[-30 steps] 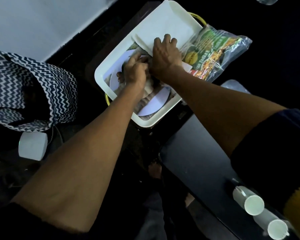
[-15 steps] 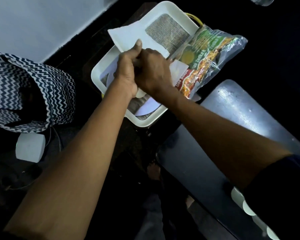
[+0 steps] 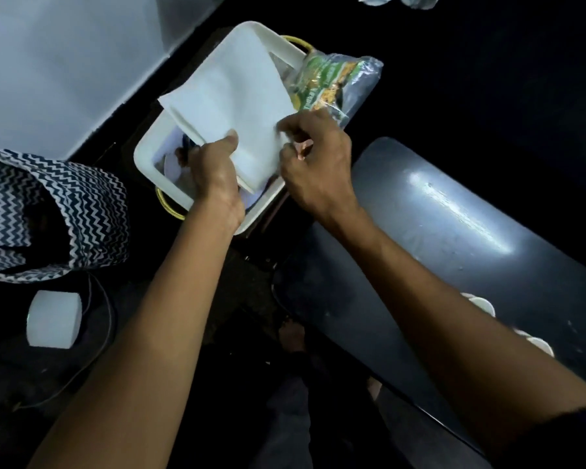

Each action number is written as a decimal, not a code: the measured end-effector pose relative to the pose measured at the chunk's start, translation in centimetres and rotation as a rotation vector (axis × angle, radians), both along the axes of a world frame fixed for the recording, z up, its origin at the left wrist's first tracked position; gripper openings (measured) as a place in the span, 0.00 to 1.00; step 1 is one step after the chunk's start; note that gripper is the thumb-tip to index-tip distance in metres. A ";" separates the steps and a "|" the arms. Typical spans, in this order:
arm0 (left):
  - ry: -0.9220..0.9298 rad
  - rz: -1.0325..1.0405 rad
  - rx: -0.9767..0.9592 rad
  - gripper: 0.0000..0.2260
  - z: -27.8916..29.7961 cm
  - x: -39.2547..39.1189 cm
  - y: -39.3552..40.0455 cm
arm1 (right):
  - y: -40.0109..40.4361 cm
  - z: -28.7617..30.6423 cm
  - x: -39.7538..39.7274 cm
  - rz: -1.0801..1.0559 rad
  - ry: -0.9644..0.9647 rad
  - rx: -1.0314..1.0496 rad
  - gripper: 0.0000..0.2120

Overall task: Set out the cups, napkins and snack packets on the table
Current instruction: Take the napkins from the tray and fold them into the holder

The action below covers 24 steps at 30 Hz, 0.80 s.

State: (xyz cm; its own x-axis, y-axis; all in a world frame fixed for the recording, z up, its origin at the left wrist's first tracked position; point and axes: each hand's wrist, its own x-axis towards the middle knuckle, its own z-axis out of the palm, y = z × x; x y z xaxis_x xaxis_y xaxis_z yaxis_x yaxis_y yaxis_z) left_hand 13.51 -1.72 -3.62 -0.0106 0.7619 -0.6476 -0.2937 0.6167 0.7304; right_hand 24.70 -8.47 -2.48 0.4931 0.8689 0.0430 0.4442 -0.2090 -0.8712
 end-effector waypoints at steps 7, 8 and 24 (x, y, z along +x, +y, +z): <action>-0.152 -0.273 -0.030 0.17 1.6 7.3 -10.1 | -9.3 1.2 9.1 -0.222 0.356 -0.152 0.32; -0.163 -0.317 -0.043 0.15 1.7 8.4 -11.7 | -11.1 1.2 10.7 -0.247 0.431 -0.158 0.35; 0.374 -1.037 0.121 0.10 -2.5 27.9 -35.8 | -42.4 -1.6 27.1 -0.681 0.428 -0.401 0.20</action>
